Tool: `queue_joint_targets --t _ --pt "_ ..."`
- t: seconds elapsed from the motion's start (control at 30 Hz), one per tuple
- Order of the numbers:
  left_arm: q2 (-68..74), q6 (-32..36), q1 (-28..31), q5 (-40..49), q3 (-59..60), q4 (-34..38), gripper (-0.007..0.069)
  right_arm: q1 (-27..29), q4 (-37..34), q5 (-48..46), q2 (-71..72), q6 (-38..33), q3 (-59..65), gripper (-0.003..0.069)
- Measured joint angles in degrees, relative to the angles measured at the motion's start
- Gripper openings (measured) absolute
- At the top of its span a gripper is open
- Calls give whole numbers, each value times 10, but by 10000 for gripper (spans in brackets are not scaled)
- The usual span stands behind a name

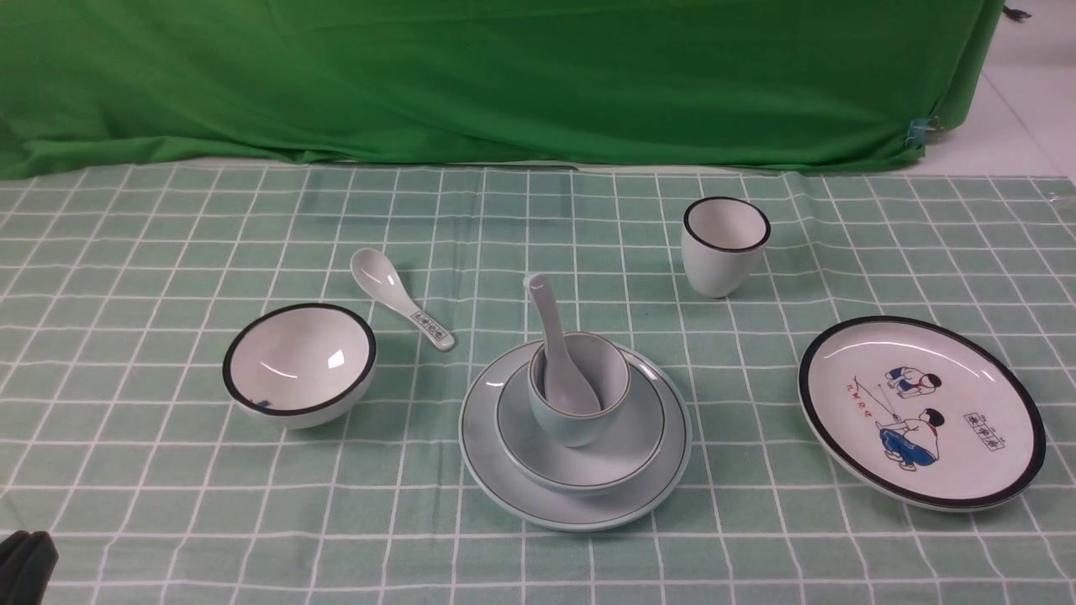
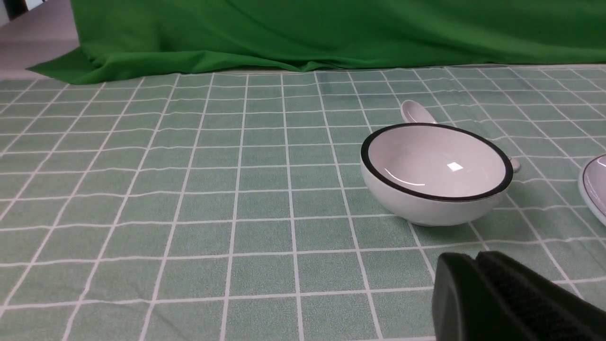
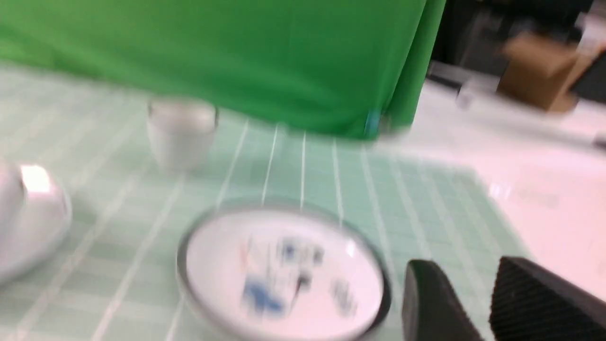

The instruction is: Place the bowls on the plates on the blue tablecloth, put the cups on the bowls, and place the spoons in the cups.

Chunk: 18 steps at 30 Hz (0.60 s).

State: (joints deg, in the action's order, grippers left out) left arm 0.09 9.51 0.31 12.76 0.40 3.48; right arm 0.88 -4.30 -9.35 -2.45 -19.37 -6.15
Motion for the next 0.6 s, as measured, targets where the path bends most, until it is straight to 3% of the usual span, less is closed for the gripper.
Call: queue_joint_targets --t 0.1,0.23,0.6 --pt "0 1 0 0 0 0 13 0 1 8 8 14 58 241" --pt "0 2 0 0 0 0 13 -16 3 -43 23 23 66 241" --pt "0 2 0 2 0 -3 17 -30 4 -51 24 41 66 241"
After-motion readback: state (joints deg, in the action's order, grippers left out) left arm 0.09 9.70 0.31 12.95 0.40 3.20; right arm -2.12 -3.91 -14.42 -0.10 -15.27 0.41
